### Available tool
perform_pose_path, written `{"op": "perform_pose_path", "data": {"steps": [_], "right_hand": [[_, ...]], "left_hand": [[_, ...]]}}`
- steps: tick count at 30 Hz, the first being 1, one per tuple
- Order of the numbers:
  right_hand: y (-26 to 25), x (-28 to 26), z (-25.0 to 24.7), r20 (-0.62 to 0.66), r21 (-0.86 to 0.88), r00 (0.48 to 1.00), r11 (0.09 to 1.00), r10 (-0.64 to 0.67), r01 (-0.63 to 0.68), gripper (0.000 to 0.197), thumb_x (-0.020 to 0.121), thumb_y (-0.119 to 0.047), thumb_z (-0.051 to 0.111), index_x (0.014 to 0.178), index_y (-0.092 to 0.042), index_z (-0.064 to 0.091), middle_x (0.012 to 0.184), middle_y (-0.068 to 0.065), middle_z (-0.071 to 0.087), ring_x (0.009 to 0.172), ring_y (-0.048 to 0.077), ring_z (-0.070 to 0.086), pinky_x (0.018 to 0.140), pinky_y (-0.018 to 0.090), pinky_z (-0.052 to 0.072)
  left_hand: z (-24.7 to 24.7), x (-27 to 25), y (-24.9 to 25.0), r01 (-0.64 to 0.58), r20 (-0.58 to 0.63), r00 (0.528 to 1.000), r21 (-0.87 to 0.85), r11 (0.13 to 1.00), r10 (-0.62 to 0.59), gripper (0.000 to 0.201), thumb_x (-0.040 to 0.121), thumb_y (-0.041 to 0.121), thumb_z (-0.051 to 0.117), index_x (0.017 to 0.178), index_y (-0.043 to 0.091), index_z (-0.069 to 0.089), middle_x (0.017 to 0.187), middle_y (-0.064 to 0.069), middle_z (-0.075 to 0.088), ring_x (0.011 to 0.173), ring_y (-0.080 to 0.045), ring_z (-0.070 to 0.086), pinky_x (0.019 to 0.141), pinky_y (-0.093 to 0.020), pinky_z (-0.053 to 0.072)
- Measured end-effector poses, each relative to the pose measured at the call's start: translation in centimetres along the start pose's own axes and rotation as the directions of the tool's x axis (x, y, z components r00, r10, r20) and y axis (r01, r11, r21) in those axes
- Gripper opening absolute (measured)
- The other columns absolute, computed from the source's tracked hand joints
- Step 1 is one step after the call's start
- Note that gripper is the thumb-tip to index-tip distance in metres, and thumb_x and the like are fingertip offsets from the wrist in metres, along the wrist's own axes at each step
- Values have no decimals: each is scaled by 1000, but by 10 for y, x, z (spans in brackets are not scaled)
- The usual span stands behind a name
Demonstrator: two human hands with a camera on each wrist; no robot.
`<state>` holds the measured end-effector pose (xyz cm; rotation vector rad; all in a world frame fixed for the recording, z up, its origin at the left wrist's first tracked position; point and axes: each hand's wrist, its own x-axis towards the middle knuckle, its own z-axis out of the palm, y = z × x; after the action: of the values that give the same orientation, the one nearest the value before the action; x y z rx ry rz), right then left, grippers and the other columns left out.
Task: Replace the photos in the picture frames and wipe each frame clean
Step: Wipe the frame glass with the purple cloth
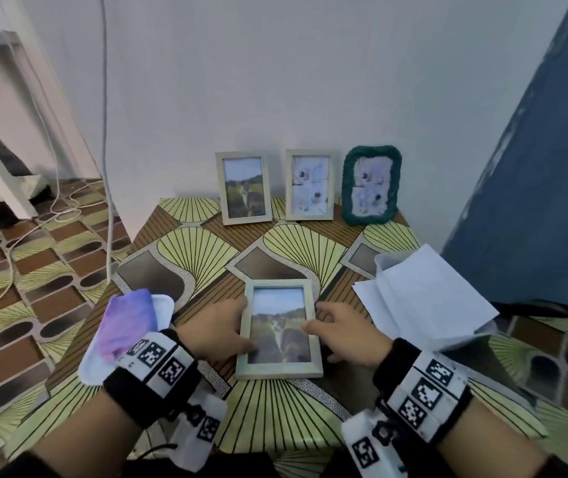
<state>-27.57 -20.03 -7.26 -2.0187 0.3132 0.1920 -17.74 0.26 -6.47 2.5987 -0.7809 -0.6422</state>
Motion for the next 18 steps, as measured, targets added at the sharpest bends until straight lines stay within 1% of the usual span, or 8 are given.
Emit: {"op": "perform_pose_path", "data": {"steps": [2,4,6,8,10,13,15,18], "right_hand": [[1,-2,2,-25,115,999,993,22,-19,22,94,-16,58,78,-31,55,65,-30,63,66,-11,65,58,19,56],[1,-5,2,-65,236,997,971,49,-32,12,94,-11,55,90,-18,65,82,-9,74,79,9,72,71,34,59],[-2,-7,-1,-103,421,992,907,77,-27,18,97,-9,50,100,-6,67,91,6,76,81,21,73,66,34,57],[-8,-10,-8,-115,567,988,823,102,-20,24,101,-13,44,99,-3,66,87,9,75,74,21,72,61,30,55],[-18,-13,-16,-110,654,988,756,105,-7,24,102,-14,42,101,-1,63,86,12,73,74,24,71,61,32,56],[-36,-19,-25,-84,742,990,670,117,-16,23,101,-12,44,111,2,58,90,17,71,75,29,69,56,35,58],[-46,-21,-31,-66,772,987,635,144,-41,26,100,-13,46,118,3,56,92,16,68,72,26,67,57,37,56],[-57,-22,-40,-14,797,985,597,169,-92,25,99,-13,50,118,2,54,102,19,61,77,28,66,57,38,58]], "left_hand": [[2,-3,0,-37,-21,999,-211,977,34,48,79,19,80,120,21,56,92,12,70,79,1,65,72,-18,54],[2,-6,1,-67,-64,997,-400,914,45,60,77,4,80,129,16,53,74,14,72,63,6,65,58,-8,49],[-3,-10,1,-82,-123,992,-512,855,22,81,71,5,84,141,19,45,77,6,71,62,0,66,60,-10,50],[-13,-17,3,-118,-164,986,-577,808,27,91,64,15,89,143,27,43,90,-3,67,71,-11,70,68,-18,55],[-25,-23,7,-137,-166,986,-678,723,31,87,61,22,88,138,30,49,95,-7,68,84,-20,73,73,-23,58],[-47,-30,16,-117,-111,993,-838,534,45,77,64,16,83,136,22,54,99,-16,70,97,-31,70,82,-32,60],[-60,-32,19,-80,-62,996,-899,431,57,67,71,10,77,134,17,55,97,-14,72,87,-27,71,75,-31,61],[-74,-34,24,-42,-24,998,-929,368,54,55,76,8,72,129,8,58,93,-11,73,71,-15,65,59,-19,56]]}}
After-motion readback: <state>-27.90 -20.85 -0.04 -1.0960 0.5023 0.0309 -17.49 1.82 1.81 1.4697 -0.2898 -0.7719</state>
